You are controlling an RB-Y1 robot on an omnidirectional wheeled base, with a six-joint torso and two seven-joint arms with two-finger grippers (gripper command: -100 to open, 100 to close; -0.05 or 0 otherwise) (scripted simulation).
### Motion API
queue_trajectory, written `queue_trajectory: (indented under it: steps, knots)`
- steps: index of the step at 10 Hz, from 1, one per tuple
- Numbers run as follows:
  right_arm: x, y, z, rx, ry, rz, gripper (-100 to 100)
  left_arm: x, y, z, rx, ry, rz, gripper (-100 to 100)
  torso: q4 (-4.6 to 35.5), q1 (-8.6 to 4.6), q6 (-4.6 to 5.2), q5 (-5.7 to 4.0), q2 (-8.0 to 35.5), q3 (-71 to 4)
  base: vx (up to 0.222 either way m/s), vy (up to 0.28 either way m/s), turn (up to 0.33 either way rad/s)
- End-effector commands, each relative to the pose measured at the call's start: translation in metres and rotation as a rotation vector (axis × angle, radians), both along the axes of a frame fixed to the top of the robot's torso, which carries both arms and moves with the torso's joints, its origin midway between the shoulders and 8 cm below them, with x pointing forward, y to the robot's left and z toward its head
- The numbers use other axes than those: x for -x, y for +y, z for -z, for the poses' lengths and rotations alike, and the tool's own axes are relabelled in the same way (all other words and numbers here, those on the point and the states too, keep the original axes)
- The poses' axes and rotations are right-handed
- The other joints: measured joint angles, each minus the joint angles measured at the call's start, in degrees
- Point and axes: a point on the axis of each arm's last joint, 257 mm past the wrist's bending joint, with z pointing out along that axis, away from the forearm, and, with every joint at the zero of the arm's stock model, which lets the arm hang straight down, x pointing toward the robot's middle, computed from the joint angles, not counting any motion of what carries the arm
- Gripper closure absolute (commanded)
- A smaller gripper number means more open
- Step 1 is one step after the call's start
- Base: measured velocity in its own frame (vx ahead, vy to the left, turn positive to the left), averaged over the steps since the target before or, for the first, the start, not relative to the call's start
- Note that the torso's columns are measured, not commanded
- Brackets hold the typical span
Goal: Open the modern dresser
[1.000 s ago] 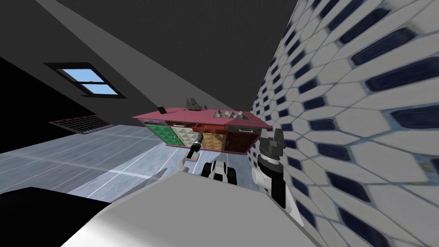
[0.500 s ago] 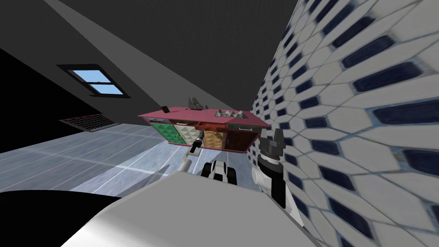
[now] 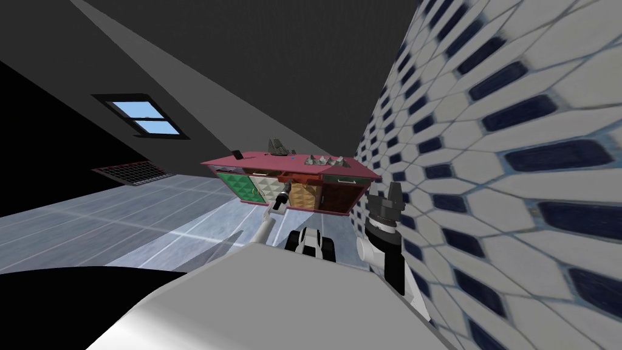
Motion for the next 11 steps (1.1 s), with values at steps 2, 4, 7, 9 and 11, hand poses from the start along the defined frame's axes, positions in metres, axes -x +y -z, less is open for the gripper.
queue_trajectory:
  steps: [2, 4, 7, 9, 11]
  knots:
    - [0.0, 0.0, 0.0, 0.0, 0.0, 0.0, 0, -0.028, -0.001, -0.007, 0.002, -0.003, 0.006, -100, 0.08, -0.03, 0.01, 0.0, 0.29, 0.18, -0.073, -0.011, 0.011]
    - [0.0, 0.0, 0.0, 0.0, 0.0, 0.0, 0, -0.046, 0.002, -0.01, 0.005, 0.004, 0.003, -100, 0.06, -0.02, -0.01, 0.0, 0.24, 0.14, -0.087, -0.014, 0.031]
    - [0.0, 0.0, 0.0, 0.0, 0.0, 0.0, 0, -0.066, 0.003, -0.018, 0.011, 0.005, 0.004, -100, 0.17, -0.04, -0.04, -0.06, 0.35, 0.2, -0.083, -0.006, 0.016]
    - [0.0, 0.0, 0.0, 0.0, 0.0, 0.0, 0, -0.076, -0.005, -0.027, 0.014, -0.004, 0.016, -100, 0.25, -0.12, 0.07, -0.1, 0.27, 0.18, -0.027, 0.001, 0.018]
    - [0.0, 0.0, 0.0, 0.0, 0.0, 0.0, 0, -0.089, -0.001, -0.028, 0.022, 0.01, 0.011, -100, 0.33, -0.21, 0.01, -0.15, 0.55, 0.33, -0.086, -0.003, 0.017]
